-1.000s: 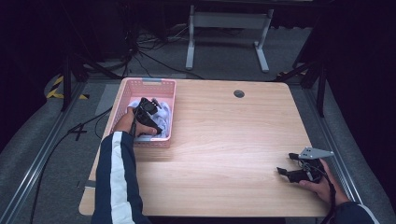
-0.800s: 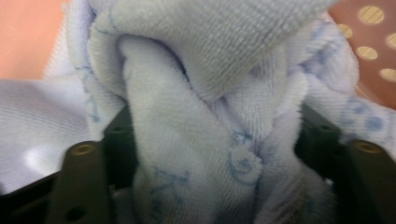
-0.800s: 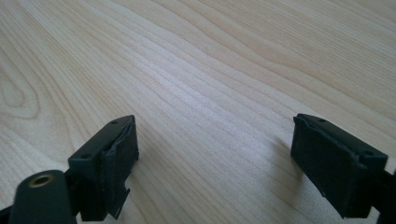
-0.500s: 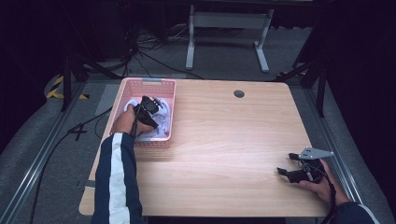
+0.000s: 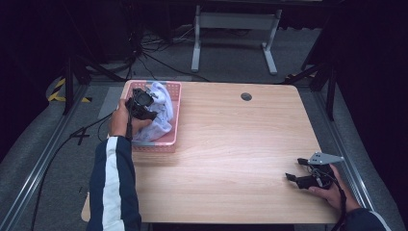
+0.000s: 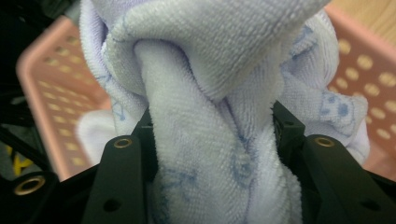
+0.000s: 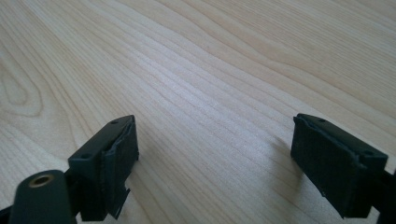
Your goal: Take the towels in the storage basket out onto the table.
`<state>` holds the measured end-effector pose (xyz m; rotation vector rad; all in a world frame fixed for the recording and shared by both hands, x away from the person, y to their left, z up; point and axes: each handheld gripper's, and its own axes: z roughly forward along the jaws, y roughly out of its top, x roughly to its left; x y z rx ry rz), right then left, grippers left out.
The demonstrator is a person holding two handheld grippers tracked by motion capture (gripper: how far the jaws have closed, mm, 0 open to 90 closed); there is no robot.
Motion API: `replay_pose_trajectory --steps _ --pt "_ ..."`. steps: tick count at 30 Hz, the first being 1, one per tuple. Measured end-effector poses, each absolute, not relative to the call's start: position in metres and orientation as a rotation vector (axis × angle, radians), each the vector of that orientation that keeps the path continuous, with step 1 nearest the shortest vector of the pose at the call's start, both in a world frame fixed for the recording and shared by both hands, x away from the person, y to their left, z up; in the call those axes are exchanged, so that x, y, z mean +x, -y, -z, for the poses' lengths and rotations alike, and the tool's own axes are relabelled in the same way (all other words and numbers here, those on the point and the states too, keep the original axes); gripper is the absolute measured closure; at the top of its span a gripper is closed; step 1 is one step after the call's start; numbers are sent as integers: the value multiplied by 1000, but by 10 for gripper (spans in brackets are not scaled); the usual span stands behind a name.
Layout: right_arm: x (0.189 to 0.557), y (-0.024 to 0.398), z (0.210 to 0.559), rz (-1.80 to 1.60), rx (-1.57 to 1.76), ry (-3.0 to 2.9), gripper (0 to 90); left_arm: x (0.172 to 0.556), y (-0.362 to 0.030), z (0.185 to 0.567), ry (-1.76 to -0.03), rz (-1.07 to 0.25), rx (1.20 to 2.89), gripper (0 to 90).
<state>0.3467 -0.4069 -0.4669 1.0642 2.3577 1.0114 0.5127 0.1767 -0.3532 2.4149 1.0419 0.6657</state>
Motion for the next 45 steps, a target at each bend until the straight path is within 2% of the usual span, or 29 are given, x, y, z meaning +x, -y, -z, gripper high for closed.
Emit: replay_pose_trajectory --steps 10,28,36,45 --pt "346 407 467 -1012 1062 -2359 149 494 -186 295 -1007 -717 2231 525" --pt "346 407 467 -1009 1061 -2359 149 471 -181 221 -919 -786 2098 525" --pt "346 407 467 -1009 1060 -2359 149 470 -137 219 -773 -678 2085 524" --pt "346 407 467 -1011 1063 -2358 149 467 -49 234 -554 -528 2152 521"
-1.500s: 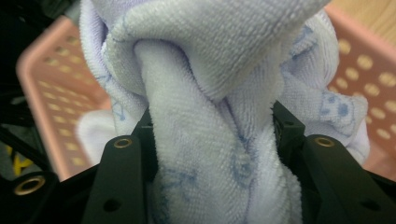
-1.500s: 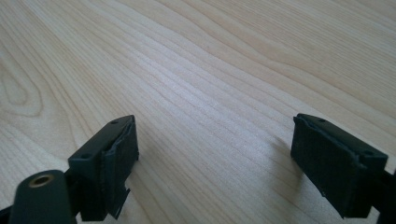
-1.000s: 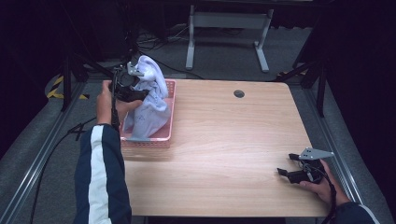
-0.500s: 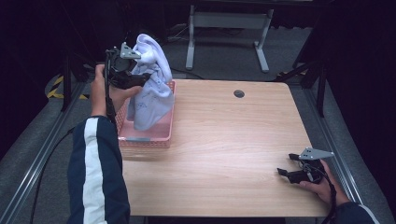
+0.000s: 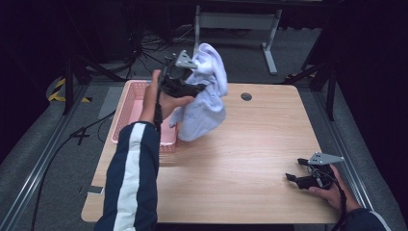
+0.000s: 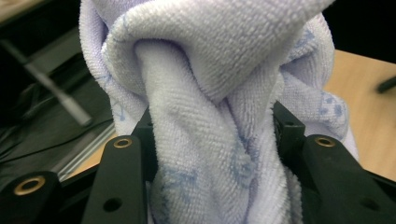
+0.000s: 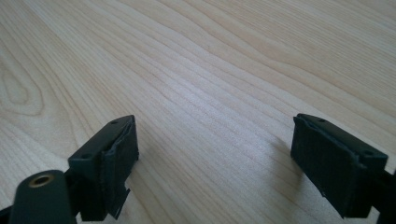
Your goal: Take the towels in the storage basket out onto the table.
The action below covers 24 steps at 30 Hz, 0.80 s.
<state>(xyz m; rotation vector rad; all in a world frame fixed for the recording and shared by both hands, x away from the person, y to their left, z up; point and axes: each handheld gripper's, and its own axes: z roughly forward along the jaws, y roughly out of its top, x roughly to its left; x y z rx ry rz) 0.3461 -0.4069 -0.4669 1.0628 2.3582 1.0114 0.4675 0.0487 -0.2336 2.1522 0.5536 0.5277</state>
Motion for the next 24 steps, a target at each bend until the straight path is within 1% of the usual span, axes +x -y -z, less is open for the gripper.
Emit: replay_pose_trajectory --steps 1,3,4,5,6,8,9,10,11,13,14,15,16,17,18,19,20,21,22,23,24 --pt "346 407 467 -1012 1063 -2358 149 467 -38 239 -528 -507 2158 520" --pt "346 407 467 -1011 1063 -2358 149 465 -11 258 -465 -424 2178 516" --pt "346 407 467 -1011 1063 -2358 149 465 -11 258 -465 -424 2178 514" --pt "346 407 467 -1011 1061 -2358 149 463 7 277 -435 -374 2226 514" --pt "346 407 467 -1010 1061 -2359 149 461 16 287 -430 -348 2251 512" --pt "345 407 467 -1011 1058 -2360 149 459 32 308 -409 -314 2297 508" --pt "345 407 467 -1011 1058 -2360 149 459 32 308 -409 -314 2297 506" --pt "345 407 467 -1011 1058 -2360 149 456 44 326 -400 -277 2330 503" --pt "345 407 467 -1011 1058 -2360 149 455 48 332 -401 -261 2336 496" --pt "345 407 467 -1011 1057 -2360 149 454 56 347 -431 -219 2338 466" --pt "345 407 467 -1011 1058 -2360 149 453 60 353 -440 -196 2341 437" --pt "345 407 467 -1012 1059 -2360 149 453 63 358 -455 -174 2351 389" --pt "345 407 467 -1012 1059 -2360 149 453 63 358 -455 -174 2351 332" --pt "345 407 467 -1011 1060 -2361 149 452 65 363 -469 -170 2368 332" --pt "345 407 467 -1012 1061 -2361 149 451 66 365 -481 -162 2383 208" --pt "345 407 467 -1012 1061 -2361 149 450 66 366 -485 -161 2383 208" --pt "345 407 467 -1011 1061 -2361 149 449 65 365 -481 -163 2384 171" --pt "345 407 467 -1011 1061 -2360 149 445 60 360 -475 -166 2355 166" --pt "345 407 467 -1011 1062 -2360 149 442 55 355 -467 -182 2327 195" --pt "345 407 467 -1012 1062 -2361 149 440 52 348 -461 -224 2318 206" --pt "345 407 466 -1004 1063 -2365 150 438 49 343 -462 -254 2309 198"
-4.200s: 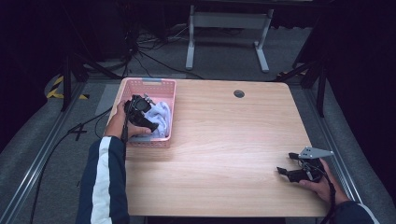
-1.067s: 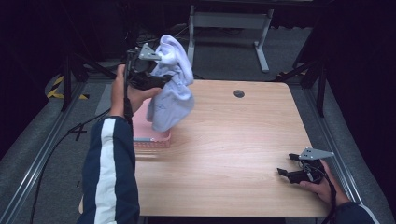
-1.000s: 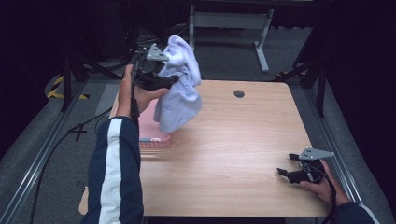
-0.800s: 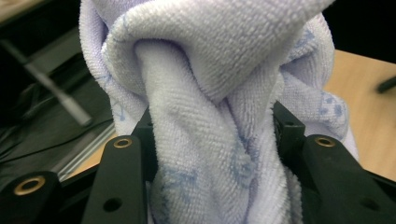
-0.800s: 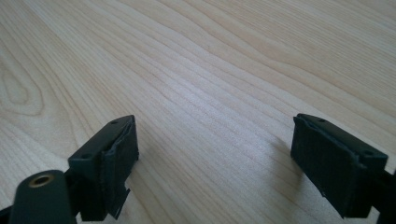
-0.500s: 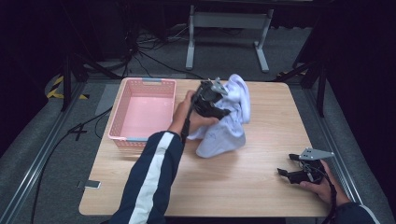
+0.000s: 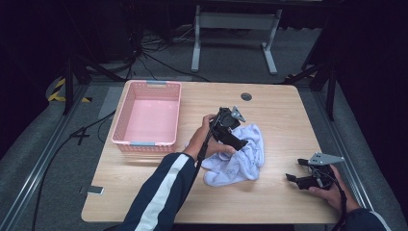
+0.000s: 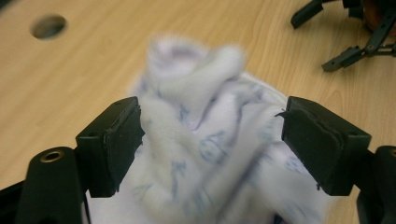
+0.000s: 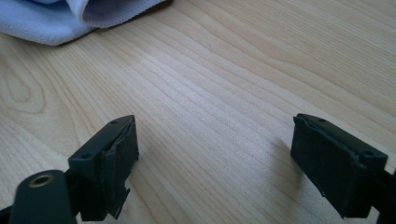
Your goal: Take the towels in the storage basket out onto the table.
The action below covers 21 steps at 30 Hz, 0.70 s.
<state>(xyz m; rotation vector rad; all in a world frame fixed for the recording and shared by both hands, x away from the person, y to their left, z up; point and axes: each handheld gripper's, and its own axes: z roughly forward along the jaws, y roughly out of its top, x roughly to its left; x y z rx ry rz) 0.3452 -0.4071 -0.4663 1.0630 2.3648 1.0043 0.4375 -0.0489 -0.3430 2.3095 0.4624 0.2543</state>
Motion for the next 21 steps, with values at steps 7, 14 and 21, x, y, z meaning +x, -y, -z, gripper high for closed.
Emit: replay_pose_trajectory --steps 7,14,21 --pt "339 395 459 -1042 1006 -2447 233 411 25 341 -398 -275 2310 257" --pt "330 352 446 -1155 821 -2505 347 370 -1 398 -367 -330 2448 355" --pt "336 286 452 -1068 668 -2568 358 372 -14 442 -392 -349 2469 374"
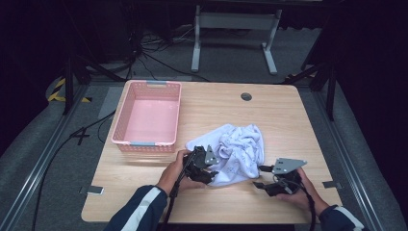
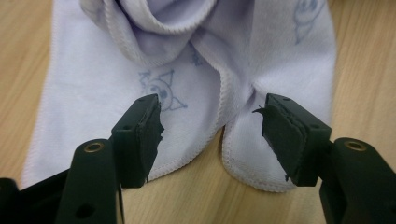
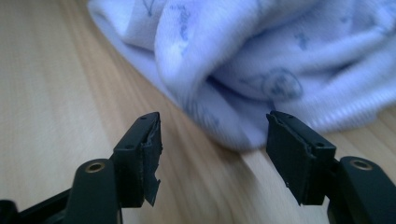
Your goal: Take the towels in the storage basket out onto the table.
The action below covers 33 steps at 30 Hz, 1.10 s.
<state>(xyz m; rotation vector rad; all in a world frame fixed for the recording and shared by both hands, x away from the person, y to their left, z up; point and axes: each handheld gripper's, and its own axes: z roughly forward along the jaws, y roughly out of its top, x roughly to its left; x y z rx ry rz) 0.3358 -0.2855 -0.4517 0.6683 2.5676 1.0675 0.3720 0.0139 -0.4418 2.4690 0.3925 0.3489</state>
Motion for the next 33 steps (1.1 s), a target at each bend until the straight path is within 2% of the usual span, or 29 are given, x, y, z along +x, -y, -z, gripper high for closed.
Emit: replay_pose_trajectory --steps 1,4,6,9,10,11,12,14,16,17,20,21,23,25,27,29,31,33 --pt "338 282 452 -1063 667 -2573 372 374 -13 446 -371 -359 2473 375" --pt "347 271 456 -1000 665 -2564 496 384 -11 456 -389 -338 2459 396" --pt "351 270 456 -1030 660 -2572 644 390 -15 458 -410 -281 2434 422" --pt "349 273 452 -992 614 -2543 819 395 -21 460 -434 -183 2404 561" --pt "349 276 449 -998 622 -2530 829 396 -21 460 -412 -189 2403 598" --pt "349 283 445 -1019 642 -2515 832 394 -21 459 -412 -188 2417 690" --pt "350 288 442 -1027 656 -2493 837 394 -21 458 -408 -193 2422 745" --pt "351 300 435 -1065 712 -2450 842 392 -23 456 -386 -173 2439 833" --pt "352 313 427 -1082 755 -2387 842 388 -24 454 -355 -166 2437 865" --pt "352 321 423 -1094 774 -2364 842 385 -25 452 -348 -136 2414 866" --pt "352 335 416 -1099 828 -2290 844 379 -28 448 -338 -161 2419 855" --pt "352 335 416 -1099 828 -2290 844 379 -28 448 -338 -161 2419 773" --pt "354 345 413 -1141 871 -2270 843 379 -31 449 -370 -166 2410 739" --pt "357 354 412 -1141 923 -2230 843 380 -30 451 -368 -234 2419 764" --pt "358 361 411 -1137 972 -2201 840 381 -28 452 -364 -236 2415 800" --pt "361 365 412 -1122 1005 -2179 833 383 -24 453 -364 -236 2405 729" --pt "363 368 415 -1136 1032 -2185 815 385 -19 454 -381 -205 2383 571" --pt "364 367 419 -1129 1036 -2204 767 387 -11 456 -385 -230 2398 520"
